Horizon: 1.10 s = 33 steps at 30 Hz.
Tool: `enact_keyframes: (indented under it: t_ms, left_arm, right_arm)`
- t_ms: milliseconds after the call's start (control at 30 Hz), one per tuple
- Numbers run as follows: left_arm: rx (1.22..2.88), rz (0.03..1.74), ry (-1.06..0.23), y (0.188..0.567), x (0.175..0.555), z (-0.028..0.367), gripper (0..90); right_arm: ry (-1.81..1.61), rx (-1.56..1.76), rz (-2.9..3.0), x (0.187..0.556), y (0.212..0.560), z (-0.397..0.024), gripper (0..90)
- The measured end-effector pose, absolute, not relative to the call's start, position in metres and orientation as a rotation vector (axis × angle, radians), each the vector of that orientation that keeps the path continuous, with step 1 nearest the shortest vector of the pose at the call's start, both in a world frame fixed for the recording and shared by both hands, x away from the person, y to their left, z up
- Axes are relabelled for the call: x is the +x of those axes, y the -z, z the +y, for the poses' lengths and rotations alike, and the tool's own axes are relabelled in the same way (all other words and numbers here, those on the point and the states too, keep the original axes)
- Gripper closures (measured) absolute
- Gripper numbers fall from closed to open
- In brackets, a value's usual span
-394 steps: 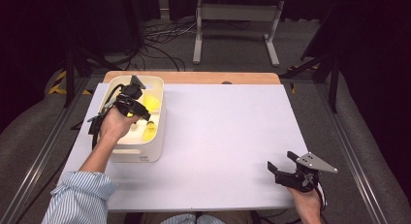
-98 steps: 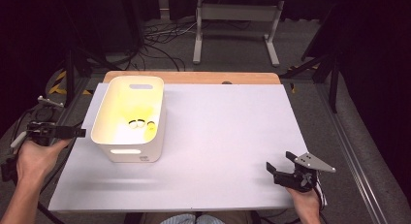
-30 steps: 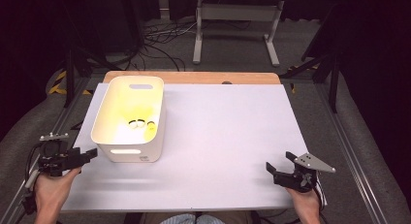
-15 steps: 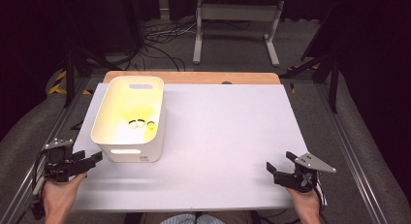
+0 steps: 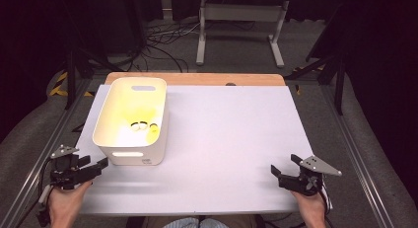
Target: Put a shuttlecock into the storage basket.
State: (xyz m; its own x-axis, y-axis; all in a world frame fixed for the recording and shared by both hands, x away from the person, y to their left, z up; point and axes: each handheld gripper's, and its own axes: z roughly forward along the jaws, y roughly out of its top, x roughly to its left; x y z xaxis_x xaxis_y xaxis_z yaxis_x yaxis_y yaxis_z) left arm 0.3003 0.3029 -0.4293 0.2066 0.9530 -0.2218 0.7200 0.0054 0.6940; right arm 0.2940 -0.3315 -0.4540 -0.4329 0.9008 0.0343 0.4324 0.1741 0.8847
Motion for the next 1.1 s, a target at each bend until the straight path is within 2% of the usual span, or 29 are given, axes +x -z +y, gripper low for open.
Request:
enact_keyframes:
  t_ms: [1100]
  left_arm:
    - [1.742, 1.485, -0.441, 0.446, 0.288, 0.291, 23.1]
  right_arm:
    - [-1.210, 1.248, 1.950, 0.294, 0.454, -0.331, 12.0]
